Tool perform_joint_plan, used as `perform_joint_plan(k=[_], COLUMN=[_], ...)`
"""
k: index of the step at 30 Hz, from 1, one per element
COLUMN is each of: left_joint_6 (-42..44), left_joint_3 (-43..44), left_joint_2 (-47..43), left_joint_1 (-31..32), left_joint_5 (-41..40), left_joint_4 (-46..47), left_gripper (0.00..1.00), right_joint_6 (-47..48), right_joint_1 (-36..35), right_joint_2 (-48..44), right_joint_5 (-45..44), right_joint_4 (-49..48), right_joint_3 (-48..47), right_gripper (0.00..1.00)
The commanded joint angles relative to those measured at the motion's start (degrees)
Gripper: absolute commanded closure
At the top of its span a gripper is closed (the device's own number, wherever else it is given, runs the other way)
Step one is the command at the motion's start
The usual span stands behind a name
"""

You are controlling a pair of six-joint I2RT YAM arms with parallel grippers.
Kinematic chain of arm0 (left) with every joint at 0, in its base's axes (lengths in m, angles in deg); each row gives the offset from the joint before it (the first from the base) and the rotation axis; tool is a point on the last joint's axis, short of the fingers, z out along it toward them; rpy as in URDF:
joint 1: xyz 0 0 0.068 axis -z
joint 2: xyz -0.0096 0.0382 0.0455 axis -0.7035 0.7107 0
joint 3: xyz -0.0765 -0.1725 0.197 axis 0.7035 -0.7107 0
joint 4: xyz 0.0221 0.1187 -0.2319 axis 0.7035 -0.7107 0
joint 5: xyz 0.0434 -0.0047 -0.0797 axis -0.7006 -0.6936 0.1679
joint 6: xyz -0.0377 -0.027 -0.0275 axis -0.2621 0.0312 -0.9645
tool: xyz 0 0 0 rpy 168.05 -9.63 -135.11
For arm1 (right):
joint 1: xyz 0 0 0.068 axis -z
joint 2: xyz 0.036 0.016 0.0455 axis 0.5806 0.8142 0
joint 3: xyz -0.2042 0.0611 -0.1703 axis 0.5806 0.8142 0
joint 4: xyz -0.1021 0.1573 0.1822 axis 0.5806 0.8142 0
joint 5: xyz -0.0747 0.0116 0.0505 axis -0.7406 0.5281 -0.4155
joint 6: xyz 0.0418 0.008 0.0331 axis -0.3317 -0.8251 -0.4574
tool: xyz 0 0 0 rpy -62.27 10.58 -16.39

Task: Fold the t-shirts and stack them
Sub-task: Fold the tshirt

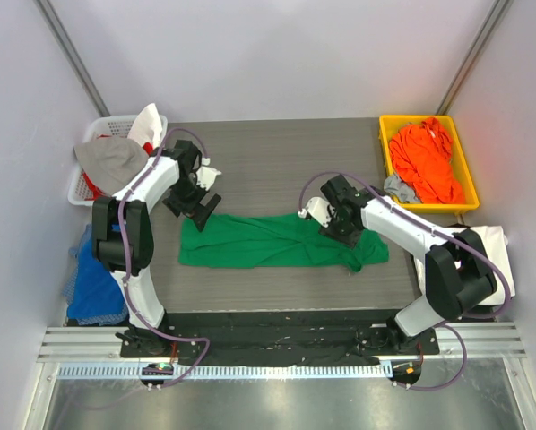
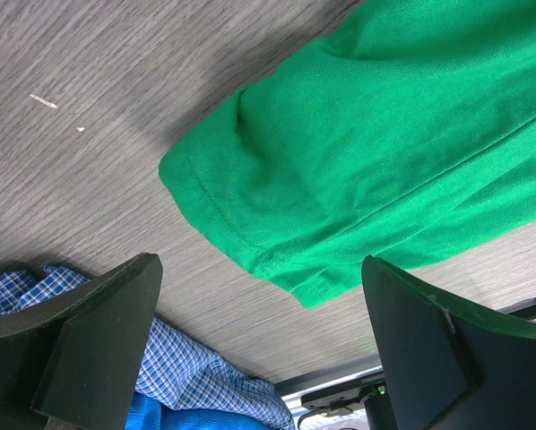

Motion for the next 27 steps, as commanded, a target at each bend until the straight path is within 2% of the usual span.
perform_joint_plan(k=[1, 16, 27], left_joint_6=[0.8, 0.8, 0.7], left_joint_3=[-0.3, -1.5, -0.6], left_joint_2=[-1.3, -0.6, 0.2], left_joint_1=[0.2, 0.1, 0.2], left_joint_5=[-0.3, -0.4, -0.7], left_joint_4=[0.1, 1.2, 1.0], left_gripper=[0.0, 0.0, 0.0], right_joint_6=[1.1, 0.5, 0.1], right_joint_1=[1.4, 2.6, 1.2], right_joint_2=[-0.4, 2.9, -2.2], right_joint_5=[-0.1, 2.3, 7.4], right_joint_4=[-1.4, -5.4, -1.3], right_joint_3=[-3.1, 1.0, 2.1], right_gripper=[0.6, 0.6, 0.59])
